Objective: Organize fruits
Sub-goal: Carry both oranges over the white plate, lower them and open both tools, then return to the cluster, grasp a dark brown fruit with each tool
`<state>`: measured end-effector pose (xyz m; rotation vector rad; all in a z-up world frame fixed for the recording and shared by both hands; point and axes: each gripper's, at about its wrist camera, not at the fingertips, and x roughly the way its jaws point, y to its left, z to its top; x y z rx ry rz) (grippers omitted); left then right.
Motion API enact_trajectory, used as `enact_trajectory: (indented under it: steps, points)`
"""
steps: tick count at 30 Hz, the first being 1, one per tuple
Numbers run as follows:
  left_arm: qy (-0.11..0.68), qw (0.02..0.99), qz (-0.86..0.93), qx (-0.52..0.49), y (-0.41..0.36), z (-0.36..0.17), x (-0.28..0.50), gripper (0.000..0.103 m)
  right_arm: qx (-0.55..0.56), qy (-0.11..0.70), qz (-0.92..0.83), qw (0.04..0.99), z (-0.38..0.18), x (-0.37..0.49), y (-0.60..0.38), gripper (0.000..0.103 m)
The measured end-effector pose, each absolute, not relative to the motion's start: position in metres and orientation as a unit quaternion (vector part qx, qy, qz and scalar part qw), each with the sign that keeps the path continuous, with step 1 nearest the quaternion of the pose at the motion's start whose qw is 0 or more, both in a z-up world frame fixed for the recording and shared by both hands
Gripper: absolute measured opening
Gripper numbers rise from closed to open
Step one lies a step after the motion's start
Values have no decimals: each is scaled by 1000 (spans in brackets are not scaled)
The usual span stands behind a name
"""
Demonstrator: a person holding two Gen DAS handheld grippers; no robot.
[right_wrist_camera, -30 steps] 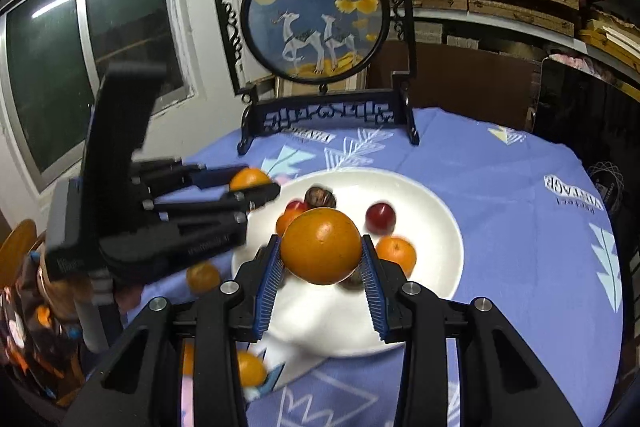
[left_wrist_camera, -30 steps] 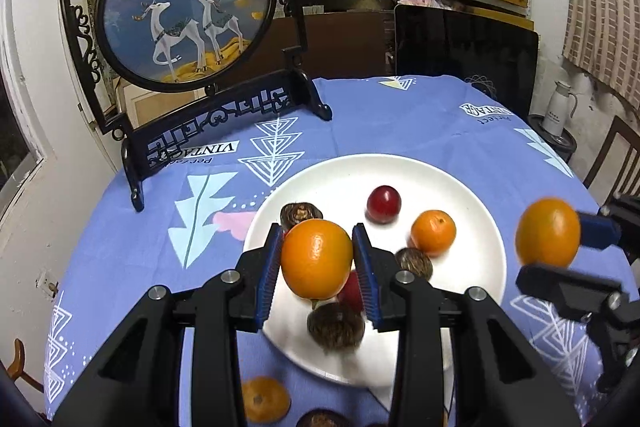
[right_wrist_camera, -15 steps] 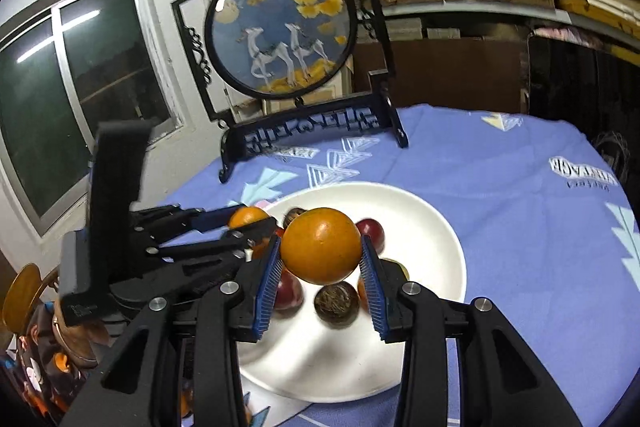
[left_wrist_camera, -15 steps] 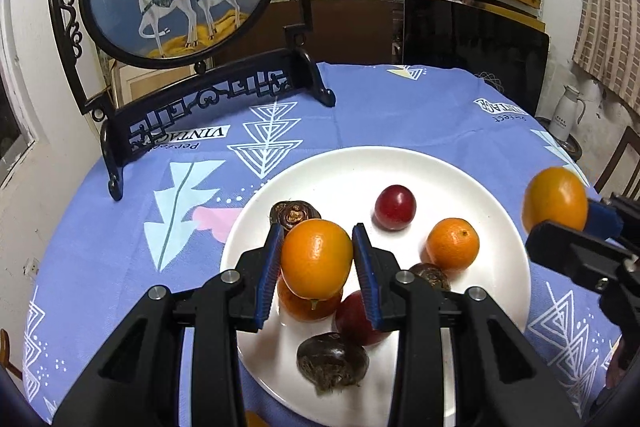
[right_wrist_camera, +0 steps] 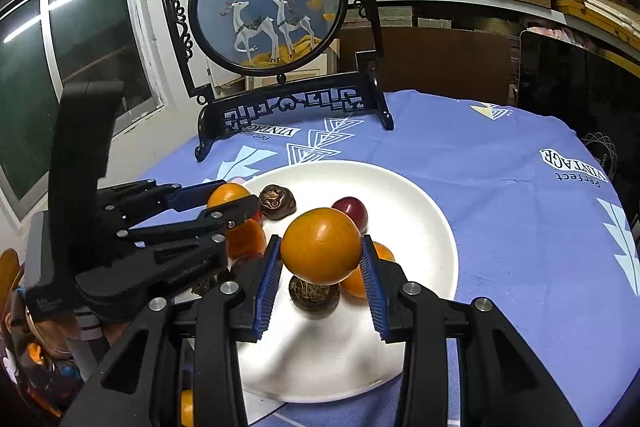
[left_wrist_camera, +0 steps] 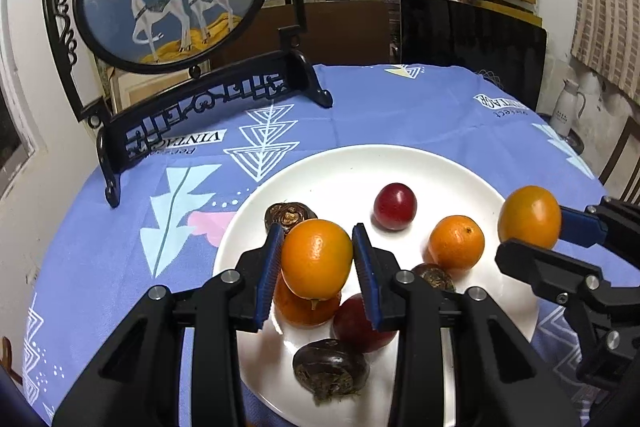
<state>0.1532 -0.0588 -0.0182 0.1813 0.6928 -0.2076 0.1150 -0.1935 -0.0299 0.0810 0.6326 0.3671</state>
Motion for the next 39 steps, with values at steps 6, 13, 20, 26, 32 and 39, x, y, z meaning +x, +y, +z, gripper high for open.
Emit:
enact_trajectory:
  steps: [6, 13, 20, 26, 32, 39]
  points:
    - [334, 932, -101, 93, -60, -20, 154, 35, 42, 301, 182, 935, -28, 112, -193, 40]
    - [338, 931, -99, 97, -63, -24, 155, 36, 44, 302, 167, 938, -32, 114, -194, 50]
    - [318, 938, -100, 95, -61, -18, 149, 57, 81, 302, 156, 937, -33, 118, -208, 60]
    - [312, 939, -101, 101, -59, -18, 147, 59, 79, 309, 156, 935, -37, 119, -207, 64]
    - [302, 943, -97, 98, -55, -12, 141, 71, 85, 314, 163, 932, -39, 119, -206, 69]
    - [302, 943, -105, 93, -14, -9, 98, 82, 70, 359, 204, 908, -48, 76, -194, 70]
